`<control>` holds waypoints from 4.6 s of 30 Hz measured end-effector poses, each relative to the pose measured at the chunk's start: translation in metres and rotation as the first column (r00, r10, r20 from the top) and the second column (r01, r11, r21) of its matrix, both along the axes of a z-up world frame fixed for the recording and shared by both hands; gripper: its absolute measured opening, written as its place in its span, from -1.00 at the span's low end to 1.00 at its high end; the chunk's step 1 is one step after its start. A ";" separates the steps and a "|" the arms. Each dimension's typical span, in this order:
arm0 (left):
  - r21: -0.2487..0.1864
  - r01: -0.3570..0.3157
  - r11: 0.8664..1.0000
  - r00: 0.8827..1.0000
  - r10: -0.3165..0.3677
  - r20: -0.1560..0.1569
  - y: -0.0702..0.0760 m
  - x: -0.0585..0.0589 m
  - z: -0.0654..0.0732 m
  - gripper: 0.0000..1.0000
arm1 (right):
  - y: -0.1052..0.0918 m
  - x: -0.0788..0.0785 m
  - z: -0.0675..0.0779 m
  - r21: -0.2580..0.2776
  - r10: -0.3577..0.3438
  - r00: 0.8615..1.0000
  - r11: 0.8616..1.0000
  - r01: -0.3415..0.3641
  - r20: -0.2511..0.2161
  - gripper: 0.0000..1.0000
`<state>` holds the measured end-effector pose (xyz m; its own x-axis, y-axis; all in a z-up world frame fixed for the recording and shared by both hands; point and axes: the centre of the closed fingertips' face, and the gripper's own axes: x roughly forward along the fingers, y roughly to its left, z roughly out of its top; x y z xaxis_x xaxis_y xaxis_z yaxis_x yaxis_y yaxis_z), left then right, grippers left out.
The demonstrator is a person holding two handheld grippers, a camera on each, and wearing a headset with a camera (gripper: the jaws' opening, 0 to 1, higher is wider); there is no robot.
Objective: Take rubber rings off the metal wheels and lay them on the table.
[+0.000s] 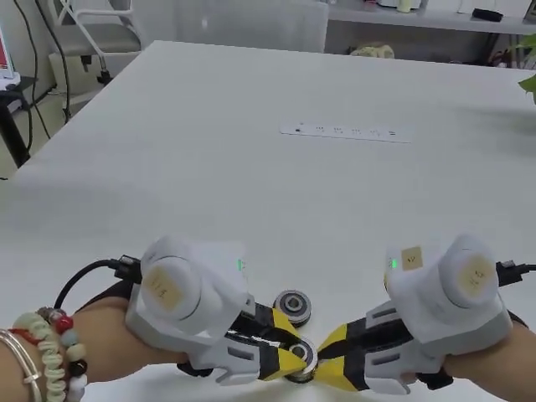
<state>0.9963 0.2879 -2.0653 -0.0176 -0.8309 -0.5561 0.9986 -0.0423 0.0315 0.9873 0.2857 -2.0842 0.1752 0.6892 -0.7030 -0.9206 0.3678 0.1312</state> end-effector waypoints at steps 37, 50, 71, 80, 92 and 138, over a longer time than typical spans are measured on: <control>-0.016 -0.015 1.000 1.000 0.015 -0.006 -0.002 0.001 0.004 -0.84 | -0.011 0.010 0.017 0.170 -0.354 0.789 0.854 0.491 -0.503 -1.00; -0.017 -0.017 1.000 1.000 0.017 -0.006 -0.001 0.000 0.005 -0.84 | -0.012 0.006 0.019 0.162 -0.368 0.754 0.836 0.525 -0.545 -1.00; -0.002 0.004 1.000 1.000 -0.003 0.019 -0.003 0.000 0.004 -0.85 | -0.006 0.005 0.021 0.178 -0.345 0.756 0.840 0.513 -0.556 -1.00; -0.003 0.007 1.000 1.000 -0.006 0.017 -0.003 0.000 0.004 -0.85 | -0.003 0.005 0.023 0.189 -0.337 0.752 0.835 0.516 -0.566 -1.00; -0.007 0.004 1.000 1.000 -0.004 0.018 -0.003 0.000 0.004 -0.85 | -0.002 0.005 0.023 0.195 -0.329 0.768 0.843 0.501 -0.549 -1.00; -0.022 -0.004 1.000 1.000 0.004 0.006 -0.002 0.000 0.004 -0.85 | 0.007 0.008 0.031 0.246 -0.286 0.779 0.839 0.485 -0.557 -1.00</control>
